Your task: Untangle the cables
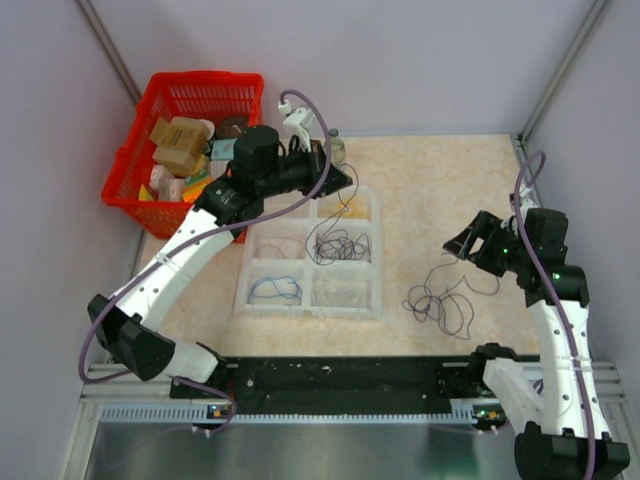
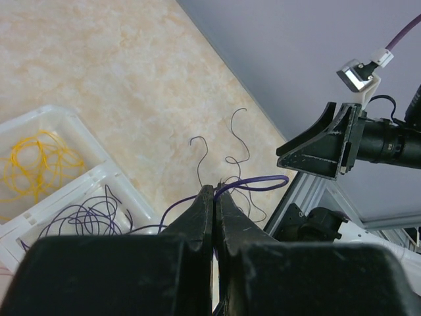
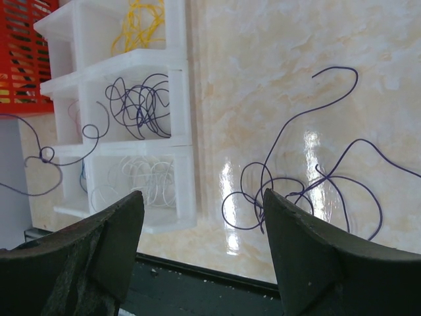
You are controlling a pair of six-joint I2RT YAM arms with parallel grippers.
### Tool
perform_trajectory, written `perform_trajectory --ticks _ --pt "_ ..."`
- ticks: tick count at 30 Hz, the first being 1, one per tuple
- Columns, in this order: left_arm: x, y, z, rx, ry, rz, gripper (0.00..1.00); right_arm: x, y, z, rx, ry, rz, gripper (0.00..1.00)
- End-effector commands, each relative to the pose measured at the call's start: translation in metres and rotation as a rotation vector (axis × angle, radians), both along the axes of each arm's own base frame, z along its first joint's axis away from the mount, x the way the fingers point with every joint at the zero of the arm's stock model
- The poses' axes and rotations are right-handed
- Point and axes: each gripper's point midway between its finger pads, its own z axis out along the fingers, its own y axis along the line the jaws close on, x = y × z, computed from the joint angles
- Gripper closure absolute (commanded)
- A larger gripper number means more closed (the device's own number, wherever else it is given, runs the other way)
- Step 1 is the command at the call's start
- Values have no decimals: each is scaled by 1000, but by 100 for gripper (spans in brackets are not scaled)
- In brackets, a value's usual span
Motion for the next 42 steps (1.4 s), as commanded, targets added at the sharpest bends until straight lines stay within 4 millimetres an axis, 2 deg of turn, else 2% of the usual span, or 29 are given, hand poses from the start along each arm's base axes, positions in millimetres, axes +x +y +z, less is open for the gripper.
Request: perform_trajectory --ticks 1,3,7,11,16,19,23,26,29,34,39,40,42 --pt "-3 6 23 -50 -64 6 100 5 4 12 2 -60 24 27" --pt "0 6 26 -47 -79 11 100 5 4 13 4 -65 25 27" --pt "11 0 15 -31 -61 15 100 1 5 14 13 -69 23 27" --pt "28 -5 -13 19 -42 35 100 -2 6 13 18 -70 21 27" --pt "33 4 -79 118 0 90 100 -5 7 8 25 -55 21 27" --pt "41 14 -129 224 19 146 100 -5 8 0 39 -31 17 27" --pt "48 14 -184 326 109 151 100 -7 10 -7 55 -9 11 28" --pt "43 21 -215 408 183 169 100 -8 7 -9 57 -2 -20 28" --pt "29 19 -243 454 219 175 100 -8 5 -18 68 33 -55 30" --pt "22 20 -266 543 250 228 100 -9 7 -30 82 79 -46 31" --pt "26 29 -292 644 307 262 80 -4 14 -35 115 69 -39 31" --pt "24 30 -292 641 305 262 73 -1 20 -35 140 60 -29 31" --pt "23 29 -272 596 268 270 59 7 34 -38 199 47 -5 31"
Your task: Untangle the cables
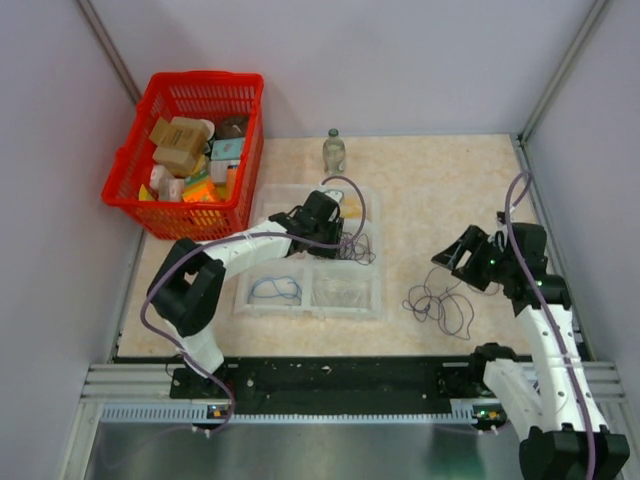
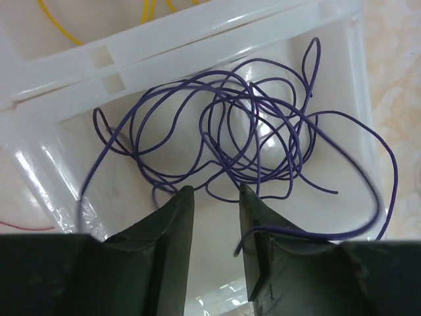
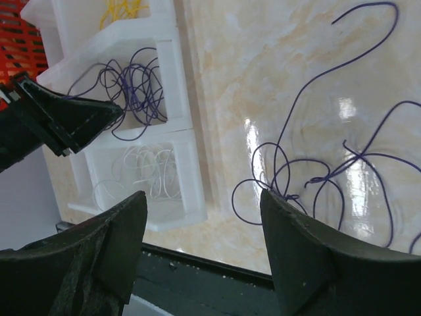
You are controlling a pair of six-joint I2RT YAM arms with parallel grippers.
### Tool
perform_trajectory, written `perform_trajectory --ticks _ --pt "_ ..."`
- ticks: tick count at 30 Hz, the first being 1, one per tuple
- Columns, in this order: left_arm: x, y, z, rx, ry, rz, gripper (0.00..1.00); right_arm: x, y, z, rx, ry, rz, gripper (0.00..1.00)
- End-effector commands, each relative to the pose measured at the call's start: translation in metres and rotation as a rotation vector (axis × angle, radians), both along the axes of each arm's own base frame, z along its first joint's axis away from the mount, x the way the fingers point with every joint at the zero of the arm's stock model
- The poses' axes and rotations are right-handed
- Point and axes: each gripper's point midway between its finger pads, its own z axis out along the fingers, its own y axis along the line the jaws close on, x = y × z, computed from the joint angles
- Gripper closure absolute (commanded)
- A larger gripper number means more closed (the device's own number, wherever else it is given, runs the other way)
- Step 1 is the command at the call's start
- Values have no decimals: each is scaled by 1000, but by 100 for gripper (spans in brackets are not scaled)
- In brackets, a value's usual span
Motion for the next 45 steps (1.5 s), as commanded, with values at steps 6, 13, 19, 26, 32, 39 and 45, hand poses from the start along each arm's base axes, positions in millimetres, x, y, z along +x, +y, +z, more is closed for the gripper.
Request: perform_trajectory --ticks 6,13,19,26,32,39,45 --pt "4 4 95 -121 -166 30 46 40 94 -4 161 -69 212 32" --pt "-20 1 154 -254 -217 -39 36 74 138 -23 286 20 232 47" --pt "-45 5 188 -353 -260 -101 36 86 155 -44 337 87 210 50" --pt "-52 25 201 -363 -342 -68 36 96 180 -49 349 82 266 58" --pt "-62 33 196 -374 -333 -53 37 113 192 -52 270 76 269 88" --pt "-76 29 188 -438 -291 -63 37 143 198 -87 -15 119 288 100" --pt "-77 32 185 -438 -287 -49 37 136 190 -92 -233 172 348 100"
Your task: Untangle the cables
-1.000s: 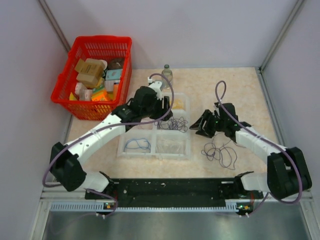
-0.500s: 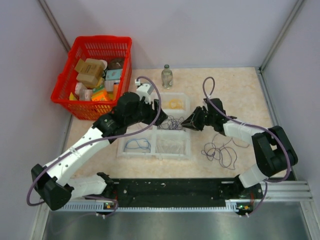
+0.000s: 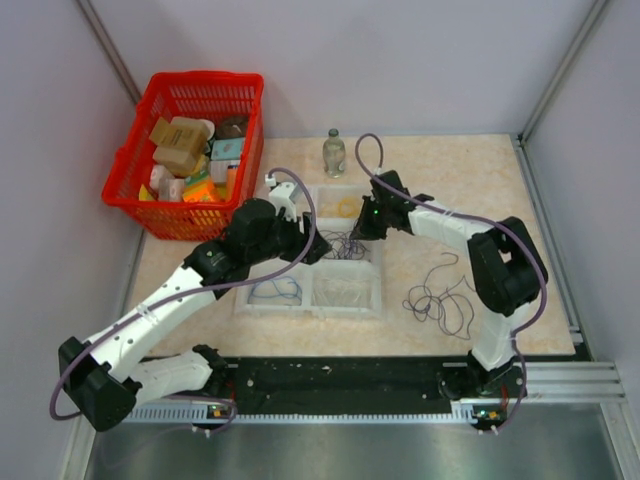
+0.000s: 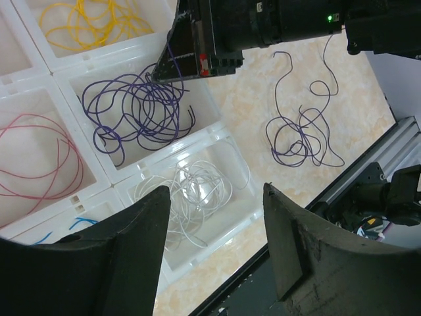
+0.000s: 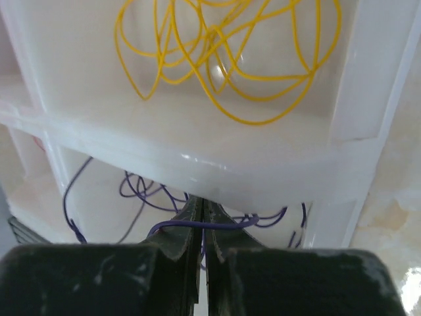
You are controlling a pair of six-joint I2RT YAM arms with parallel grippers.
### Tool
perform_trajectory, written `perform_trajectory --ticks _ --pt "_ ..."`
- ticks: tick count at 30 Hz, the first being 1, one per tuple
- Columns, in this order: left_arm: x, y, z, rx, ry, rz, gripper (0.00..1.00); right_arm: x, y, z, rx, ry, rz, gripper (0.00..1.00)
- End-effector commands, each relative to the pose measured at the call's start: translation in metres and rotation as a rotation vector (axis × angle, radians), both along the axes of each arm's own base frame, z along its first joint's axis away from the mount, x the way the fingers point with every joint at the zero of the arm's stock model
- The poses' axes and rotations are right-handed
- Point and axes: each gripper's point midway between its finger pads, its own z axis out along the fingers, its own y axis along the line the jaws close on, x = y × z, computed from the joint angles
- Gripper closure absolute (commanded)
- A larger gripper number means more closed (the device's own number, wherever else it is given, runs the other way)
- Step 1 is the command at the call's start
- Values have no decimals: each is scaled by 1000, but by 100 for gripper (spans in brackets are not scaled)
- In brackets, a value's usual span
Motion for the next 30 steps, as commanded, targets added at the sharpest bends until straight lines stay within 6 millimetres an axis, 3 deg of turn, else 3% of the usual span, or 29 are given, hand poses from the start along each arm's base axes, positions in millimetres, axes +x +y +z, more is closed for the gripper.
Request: perform_trajectory --ticks 1,4,6,11,14,17,20,23,26,30 --pt "2 -3 22 -69 -54 -3 37 -11 -20 5 -204 -15 74 100" --pt "1 -9 29 -90 -51 -22 37 -17 -27 33 -231 -37 105 88" --pt "1 -13 35 -109 -58 -34 37 -23 -33 63 -220 -87 108 76" --pt "0 -17 53 -149 -83 -57 37 -60 -62 90 -271 -80 146 55" --pt "-2 -20 60 -170 -93 -77 36 -90 -89 89 -322 -62 145 45" --pt "-6 -25 67 -189 -98 -106 36 -118 -130 86 -348 -55 50 39" --pt "-15 -36 71 -207 -90 -175 37 -146 -179 69 -320 4 -153 38" --pt "-25 -52 71 -214 -98 -241 37 -174 -211 54 -230 56 -336 36" --pt "-34 -72 70 -208 -108 -290 37 -184 -243 40 -206 50 -539 24" --pt "-55 -99 72 -207 -100 -370 38 -160 -246 26 -144 26 -558 26"
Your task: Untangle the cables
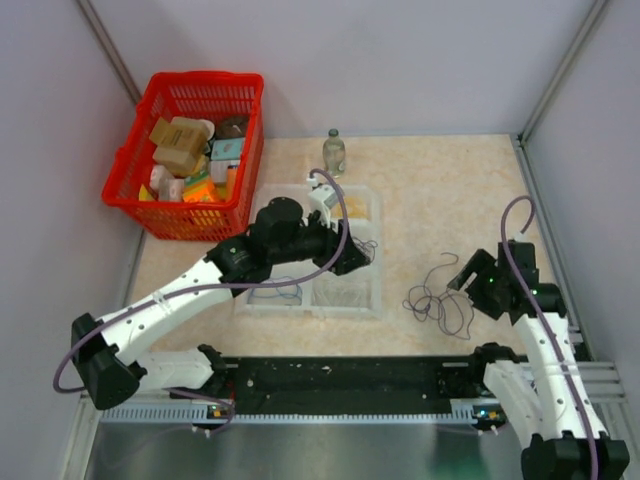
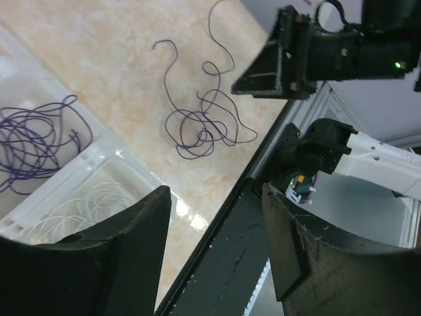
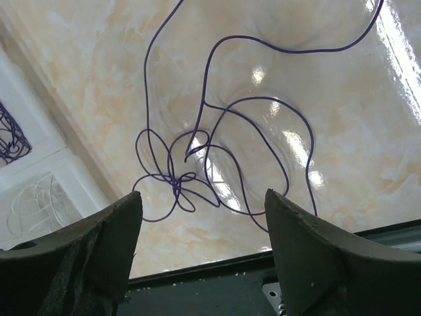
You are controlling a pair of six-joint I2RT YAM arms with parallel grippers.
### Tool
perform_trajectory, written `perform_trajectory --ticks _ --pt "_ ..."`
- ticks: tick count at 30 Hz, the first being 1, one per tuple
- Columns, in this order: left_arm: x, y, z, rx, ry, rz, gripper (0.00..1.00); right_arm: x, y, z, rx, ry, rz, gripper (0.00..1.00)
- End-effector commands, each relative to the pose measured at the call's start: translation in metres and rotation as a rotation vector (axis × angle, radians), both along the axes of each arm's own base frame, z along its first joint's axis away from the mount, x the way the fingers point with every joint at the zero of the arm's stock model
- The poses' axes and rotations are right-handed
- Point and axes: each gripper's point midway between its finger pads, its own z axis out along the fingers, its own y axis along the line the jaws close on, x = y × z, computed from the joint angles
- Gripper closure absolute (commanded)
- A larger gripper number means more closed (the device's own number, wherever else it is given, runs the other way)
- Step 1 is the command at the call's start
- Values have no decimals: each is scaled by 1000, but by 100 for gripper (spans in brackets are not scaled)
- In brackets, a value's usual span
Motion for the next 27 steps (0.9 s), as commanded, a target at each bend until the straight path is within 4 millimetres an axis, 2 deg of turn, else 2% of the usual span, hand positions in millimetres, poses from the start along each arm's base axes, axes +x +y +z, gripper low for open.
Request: perform_trajectory --ticks 1,5,8,10,11,13,16,19,21,24,27 --pt "-19 -34 33 -72 -76 -104 38 35 3 -9 72 -48 -28 28" --pt "-34 -48 32 -65 -76 -143 39 70 3 -21 78 -61 -15 41" --pt "-38 -51 33 -68 -80 -151 39 91 4 -20 83 -83 7 66" --pt "-38 -50 34 -64 -90 -150 39 100 5 -9 86 -94 16 91" --pt "-37 -51 36 -64 -98 -152 38 99 7 4 83 -93 37 100" --pt "-37 -53 39 -62 -109 -163 39 96 5 45 71 -164 36 100" --pt "-38 -63 53 -98 -132 -204 38 85 3 147 33 -388 53 100" --pt "-38 -74 78 -150 -159 -237 37 67 8 233 28 -510 95 100" --pt "-38 -79 97 -190 -180 -255 37 58 16 279 60 -598 121 100" --pt "-37 -81 128 -251 -224 -252 37 48 25 333 91 -721 152 100" --pt "-38 -74 158 -312 -274 -230 36 44 22 372 53 -827 161 100"
